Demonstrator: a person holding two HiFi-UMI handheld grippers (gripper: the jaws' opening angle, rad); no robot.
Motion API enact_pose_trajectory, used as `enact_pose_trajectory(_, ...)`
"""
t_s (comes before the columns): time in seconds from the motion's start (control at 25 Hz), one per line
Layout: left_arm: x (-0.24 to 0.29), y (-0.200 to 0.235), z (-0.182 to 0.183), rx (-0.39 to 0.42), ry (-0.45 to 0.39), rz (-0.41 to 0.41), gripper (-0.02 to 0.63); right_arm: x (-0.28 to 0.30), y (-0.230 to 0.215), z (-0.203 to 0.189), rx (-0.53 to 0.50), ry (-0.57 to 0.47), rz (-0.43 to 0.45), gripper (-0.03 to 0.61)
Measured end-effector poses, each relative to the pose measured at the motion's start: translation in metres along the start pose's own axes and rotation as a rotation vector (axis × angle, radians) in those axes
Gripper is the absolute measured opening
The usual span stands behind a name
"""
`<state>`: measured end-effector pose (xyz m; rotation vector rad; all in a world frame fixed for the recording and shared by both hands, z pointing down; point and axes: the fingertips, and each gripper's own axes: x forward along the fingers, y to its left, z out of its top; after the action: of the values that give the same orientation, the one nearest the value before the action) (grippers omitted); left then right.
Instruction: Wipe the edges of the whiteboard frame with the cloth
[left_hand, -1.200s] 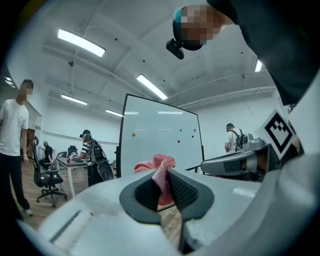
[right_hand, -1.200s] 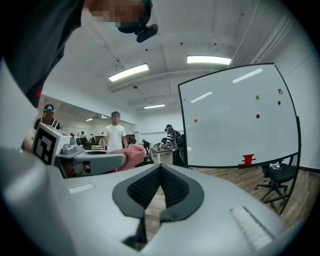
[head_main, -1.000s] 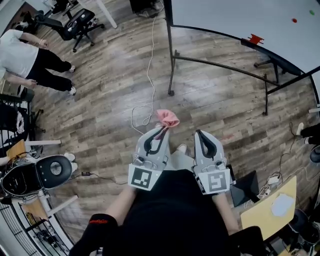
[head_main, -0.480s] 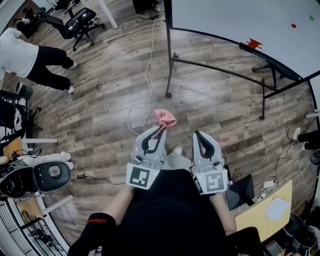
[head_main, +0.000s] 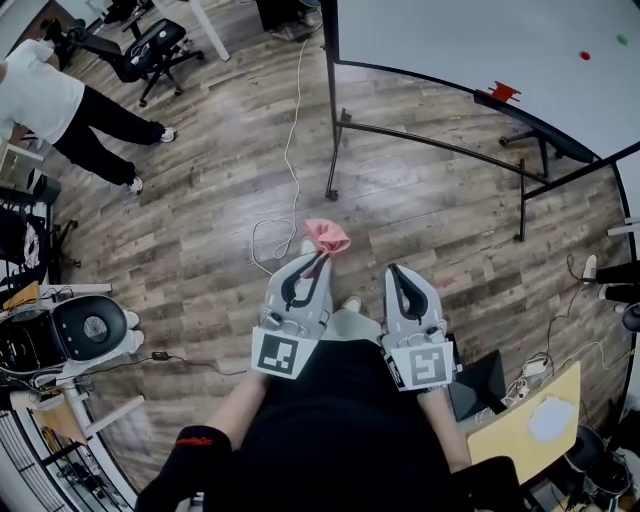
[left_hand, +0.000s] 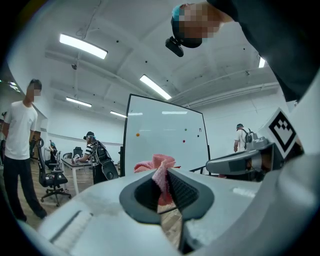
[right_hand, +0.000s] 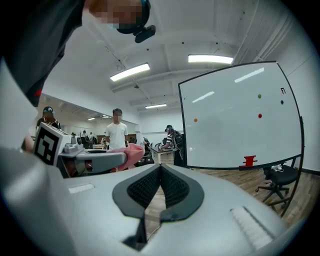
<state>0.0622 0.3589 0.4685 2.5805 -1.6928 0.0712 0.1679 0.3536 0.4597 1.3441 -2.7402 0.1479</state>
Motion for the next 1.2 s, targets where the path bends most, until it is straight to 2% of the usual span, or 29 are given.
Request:
enact_pose_trajectory(0.24,0.032,0.026,0.003,-0.011,-0.018,-0.02,0.021,0.033,-0.017,0.002,-0.019,0.013,-0.038,0.002)
enact_pose_trajectory(0.56,0.092,0.088,0.018,-0.034,-0.033,-0.046,0.021,0.111,-0.031,0.019,-0.002,0.025,-0.054,0.002)
enact_pose_trajectory(1.0,0.169,0.162,0.051,0.071,-0.12,-0.156,0.021,0.212,-0.059,0.04,-0.008,0.004,-0.143,0.002)
enact_pose_trajectory(1.2,0.194,0.195,0.054,0.066,-0.119,-0.169,0.021,0.25,-0.065,0.047,-0.029,-0.02,-0.16,0.002)
